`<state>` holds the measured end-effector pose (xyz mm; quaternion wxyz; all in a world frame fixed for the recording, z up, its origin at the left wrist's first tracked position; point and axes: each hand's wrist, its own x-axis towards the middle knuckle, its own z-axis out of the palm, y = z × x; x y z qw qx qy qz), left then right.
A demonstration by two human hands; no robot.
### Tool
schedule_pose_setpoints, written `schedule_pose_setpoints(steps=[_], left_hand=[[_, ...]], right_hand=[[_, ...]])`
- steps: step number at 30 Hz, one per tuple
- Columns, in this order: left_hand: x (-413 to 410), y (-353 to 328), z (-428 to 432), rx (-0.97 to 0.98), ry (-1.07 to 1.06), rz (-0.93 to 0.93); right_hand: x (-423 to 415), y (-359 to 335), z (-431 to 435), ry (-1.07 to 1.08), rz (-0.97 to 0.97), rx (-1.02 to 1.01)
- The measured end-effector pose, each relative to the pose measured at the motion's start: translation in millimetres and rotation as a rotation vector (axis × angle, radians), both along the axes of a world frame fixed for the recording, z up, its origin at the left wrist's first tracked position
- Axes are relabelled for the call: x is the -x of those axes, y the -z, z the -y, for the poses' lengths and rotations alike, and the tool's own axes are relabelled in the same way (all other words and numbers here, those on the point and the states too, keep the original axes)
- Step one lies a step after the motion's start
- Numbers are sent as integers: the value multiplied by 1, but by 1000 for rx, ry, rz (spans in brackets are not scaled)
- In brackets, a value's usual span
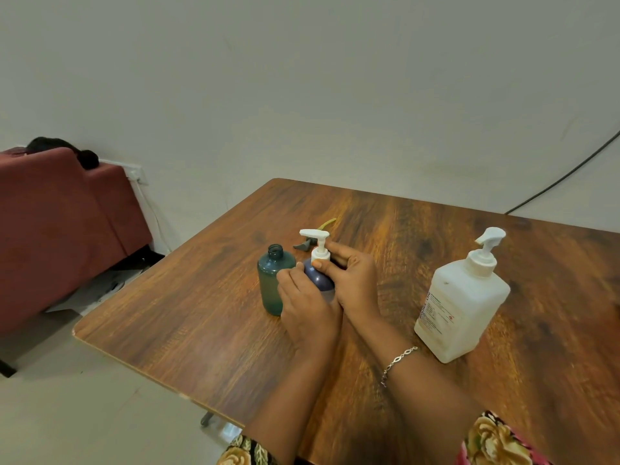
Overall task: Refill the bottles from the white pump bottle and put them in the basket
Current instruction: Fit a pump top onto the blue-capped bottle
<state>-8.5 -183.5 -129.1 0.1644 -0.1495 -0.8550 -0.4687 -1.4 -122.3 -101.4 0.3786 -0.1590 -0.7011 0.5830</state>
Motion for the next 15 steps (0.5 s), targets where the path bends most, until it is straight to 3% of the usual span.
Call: schedule_pose_setpoints(steps=[8, 15], left_hand=[[-1, 0, 4, 48, -5, -19], [9, 6, 4, 259, -76, -216]], right_hand=[[1, 6, 6, 27, -41, -18], [-9, 6, -6, -132, -34, -24]])
